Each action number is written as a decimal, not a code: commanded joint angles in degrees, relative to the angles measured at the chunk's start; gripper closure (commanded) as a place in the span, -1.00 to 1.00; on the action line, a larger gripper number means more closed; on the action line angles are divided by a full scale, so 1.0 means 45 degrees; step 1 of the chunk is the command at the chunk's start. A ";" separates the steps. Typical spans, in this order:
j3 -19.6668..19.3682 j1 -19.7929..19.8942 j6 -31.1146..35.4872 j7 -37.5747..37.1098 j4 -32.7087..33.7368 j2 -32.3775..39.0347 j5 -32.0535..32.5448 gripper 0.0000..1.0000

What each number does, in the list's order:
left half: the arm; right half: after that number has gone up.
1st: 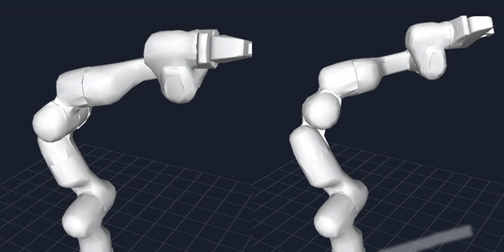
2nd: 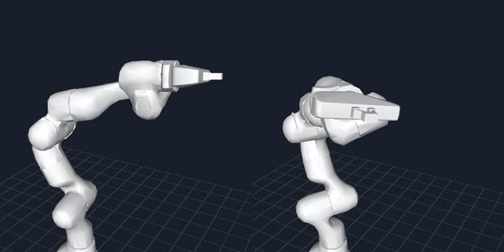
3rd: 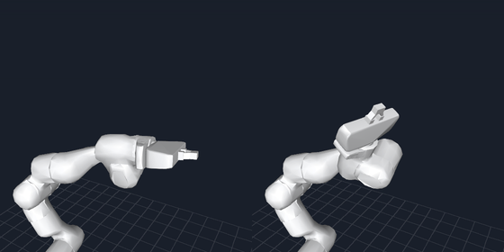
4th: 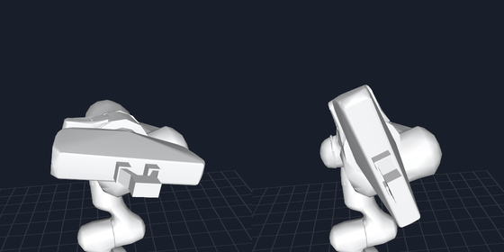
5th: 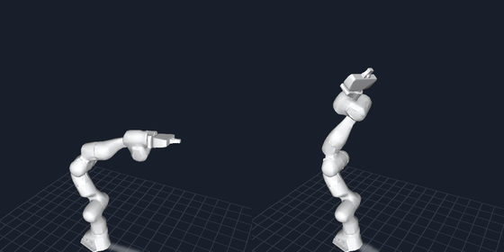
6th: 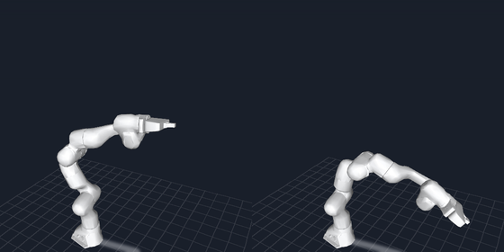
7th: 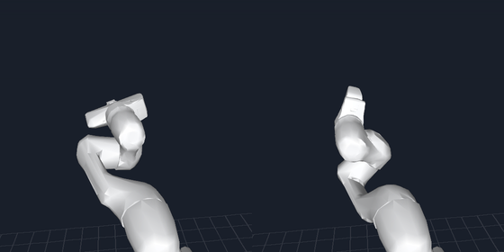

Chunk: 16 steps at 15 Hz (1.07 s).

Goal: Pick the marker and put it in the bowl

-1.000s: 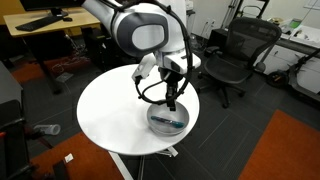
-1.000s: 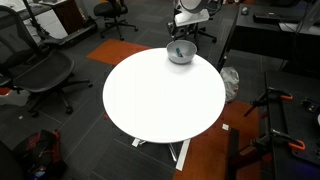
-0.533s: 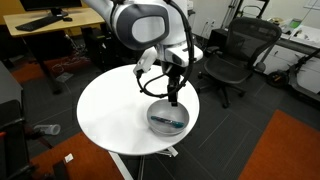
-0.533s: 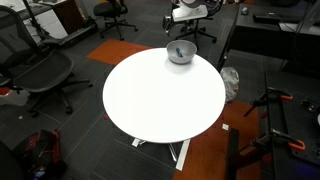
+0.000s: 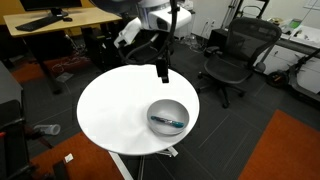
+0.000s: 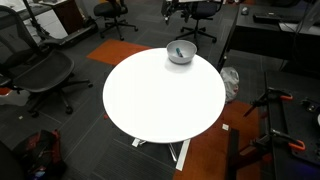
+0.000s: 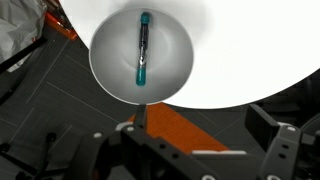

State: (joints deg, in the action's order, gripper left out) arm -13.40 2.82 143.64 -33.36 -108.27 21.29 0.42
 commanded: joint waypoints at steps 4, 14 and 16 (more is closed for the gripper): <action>0.0638 -0.0334 -0.0494 0.1152 -0.3279 -0.3944 0.0467 -1.00; 0.1997 -0.0040 -0.1819 0.2174 -0.5401 -0.6957 0.0505 -1.00; 0.2089 0.0035 -0.1589 0.2012 -0.4997 -0.6422 0.0297 -1.00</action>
State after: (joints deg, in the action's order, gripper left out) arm -5.29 1.61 136.65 -24.57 -130.90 -7.67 2.08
